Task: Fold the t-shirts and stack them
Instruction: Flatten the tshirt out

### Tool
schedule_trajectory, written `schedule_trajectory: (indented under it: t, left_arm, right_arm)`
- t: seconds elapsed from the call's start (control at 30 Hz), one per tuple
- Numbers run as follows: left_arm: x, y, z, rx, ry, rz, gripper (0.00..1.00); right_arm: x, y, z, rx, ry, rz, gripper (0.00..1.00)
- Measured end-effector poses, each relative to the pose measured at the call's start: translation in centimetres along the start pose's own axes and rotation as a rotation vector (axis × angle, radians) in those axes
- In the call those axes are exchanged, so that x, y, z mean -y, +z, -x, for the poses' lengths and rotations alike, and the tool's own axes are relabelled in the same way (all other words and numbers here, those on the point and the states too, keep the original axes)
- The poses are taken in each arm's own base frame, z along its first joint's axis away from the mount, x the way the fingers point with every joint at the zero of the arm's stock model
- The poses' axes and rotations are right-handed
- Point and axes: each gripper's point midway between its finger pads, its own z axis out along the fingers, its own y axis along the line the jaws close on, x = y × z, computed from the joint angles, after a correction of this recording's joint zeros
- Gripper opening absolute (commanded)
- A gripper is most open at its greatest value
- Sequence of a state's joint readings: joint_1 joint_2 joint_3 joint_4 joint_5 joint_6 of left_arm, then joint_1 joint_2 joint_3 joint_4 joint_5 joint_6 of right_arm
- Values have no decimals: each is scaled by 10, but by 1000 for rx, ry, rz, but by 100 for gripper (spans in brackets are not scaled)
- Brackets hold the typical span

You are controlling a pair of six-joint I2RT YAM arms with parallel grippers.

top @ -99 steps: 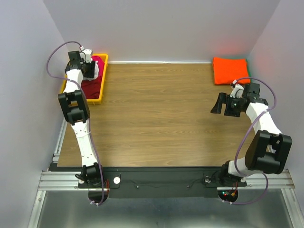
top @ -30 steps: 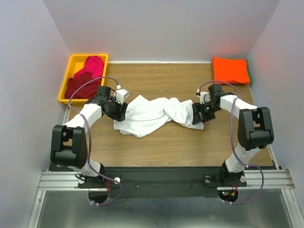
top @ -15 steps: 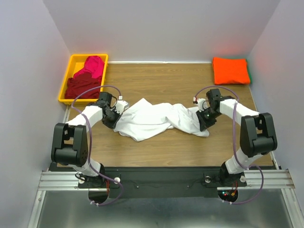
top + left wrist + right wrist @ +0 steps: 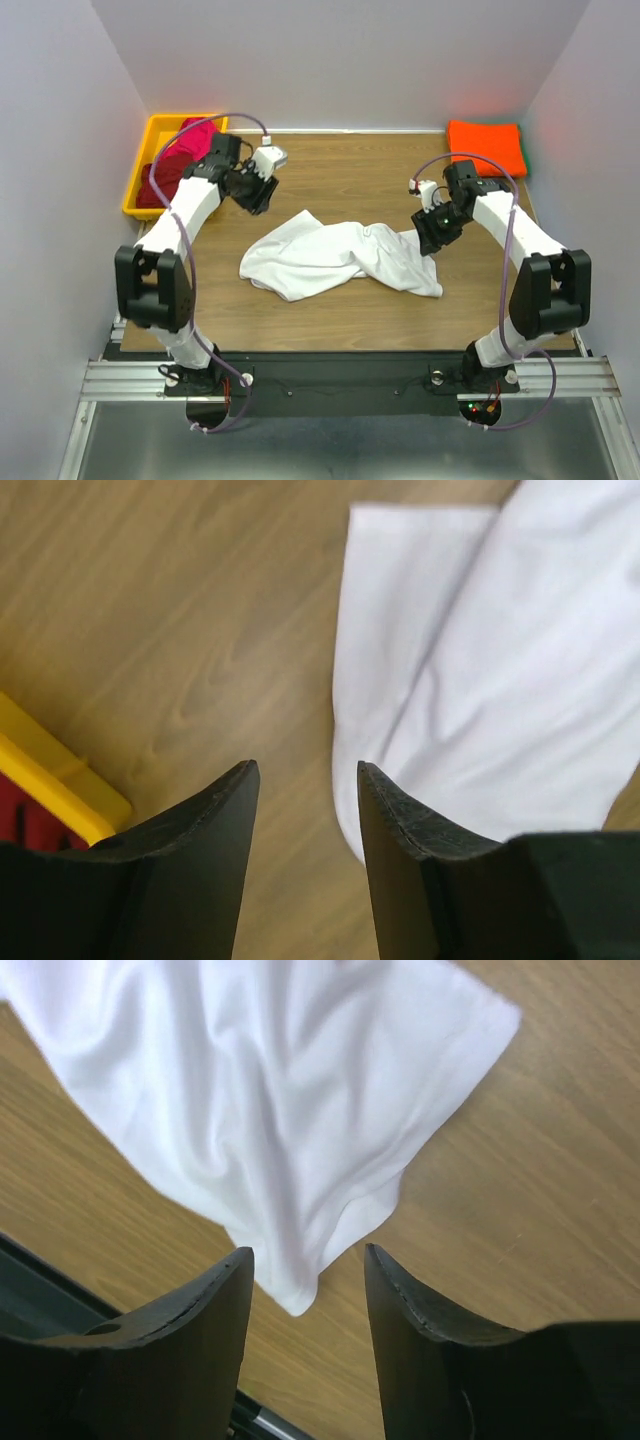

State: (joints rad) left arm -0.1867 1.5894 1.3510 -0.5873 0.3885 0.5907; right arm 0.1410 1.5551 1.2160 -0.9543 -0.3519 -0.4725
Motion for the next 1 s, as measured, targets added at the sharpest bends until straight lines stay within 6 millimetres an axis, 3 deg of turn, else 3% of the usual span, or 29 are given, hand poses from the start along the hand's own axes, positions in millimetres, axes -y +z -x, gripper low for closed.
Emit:
schedule_trajectory:
  t: [0.17,0.27,0.43,0.87,1.0]
  left_arm:
    - [-14,52,45,62,-27,-22,55]
    - [-11,91,42,33,-57,-48,58]
    - [5,137,21,-41,-93,-81,61]
    - [30,171,26,-47,-64,-77,61]
    - [32,178,21,-66,-58,-63,47]
  right_arm:
    - [18,14,9,-7,88,-3,49]
    - [27,24,5,-26,152,0,50]
    - [36,33,1,-46,223,-8,52]
    - [82,62,39,21,351,-87,52]
    - [85,71,40,19,371,-80,52]
